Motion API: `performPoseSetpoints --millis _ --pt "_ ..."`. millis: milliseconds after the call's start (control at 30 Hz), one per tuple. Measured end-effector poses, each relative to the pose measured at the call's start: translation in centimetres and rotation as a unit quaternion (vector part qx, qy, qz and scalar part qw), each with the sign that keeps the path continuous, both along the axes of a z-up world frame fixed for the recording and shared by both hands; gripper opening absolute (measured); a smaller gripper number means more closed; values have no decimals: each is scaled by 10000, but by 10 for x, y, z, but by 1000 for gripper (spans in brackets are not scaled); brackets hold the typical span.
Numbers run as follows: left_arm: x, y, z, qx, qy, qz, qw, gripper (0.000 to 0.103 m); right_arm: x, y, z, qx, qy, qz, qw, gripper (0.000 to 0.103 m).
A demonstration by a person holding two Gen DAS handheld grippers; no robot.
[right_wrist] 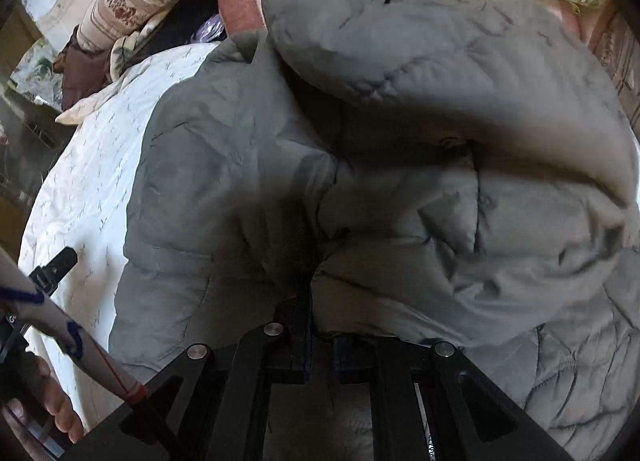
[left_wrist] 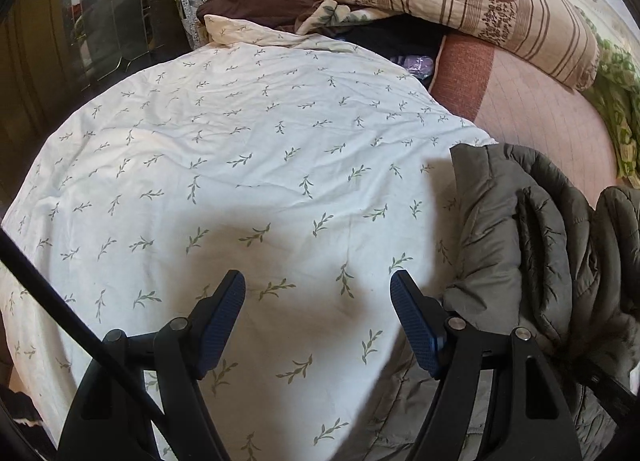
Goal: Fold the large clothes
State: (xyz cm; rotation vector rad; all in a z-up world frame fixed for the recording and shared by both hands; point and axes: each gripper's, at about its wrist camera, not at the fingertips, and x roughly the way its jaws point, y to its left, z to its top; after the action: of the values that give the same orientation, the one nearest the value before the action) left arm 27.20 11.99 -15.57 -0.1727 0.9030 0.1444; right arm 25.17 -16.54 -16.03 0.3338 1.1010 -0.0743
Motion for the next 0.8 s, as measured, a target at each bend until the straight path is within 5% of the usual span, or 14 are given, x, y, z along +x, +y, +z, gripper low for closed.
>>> performPoseSetpoints --millis 67,133,167,333,467,567,700,800 --pt "0 -2 0 -2 5 -32 10000 74 -15 1 21 -46 -168 195 9997 24" --pt "-1 -3 0 -17 18 -72 10000 74 -32 1 37 -184 -215 306 9991 71" --pt "-2 -4 0 -35 18 -92 9999 74 -43 1 46 -244 -290 321 9988 75" --pt "-8 -5 7 -28 -130 -100 9999 74 -72 -2 74 -194 -339 483 9981 75" --pt "-8 -5 7 -79 -115 -104 9998 74 -44 -20 118 -1276 -1151 -80 9851 75" --pt "-7 -7 6 -51 -81 -128 9999 74 6 -34 124 -1925 -1327 -429 9713 75" --pt "-5 -6 5 -87 -35 -160 9998 74 68 -62 82 -2084 -699 -688 9731 75" --pt "-3 -5 6 -217 24 -217 9995 74 64 -69 19 -1112 285 -524 9920 66"
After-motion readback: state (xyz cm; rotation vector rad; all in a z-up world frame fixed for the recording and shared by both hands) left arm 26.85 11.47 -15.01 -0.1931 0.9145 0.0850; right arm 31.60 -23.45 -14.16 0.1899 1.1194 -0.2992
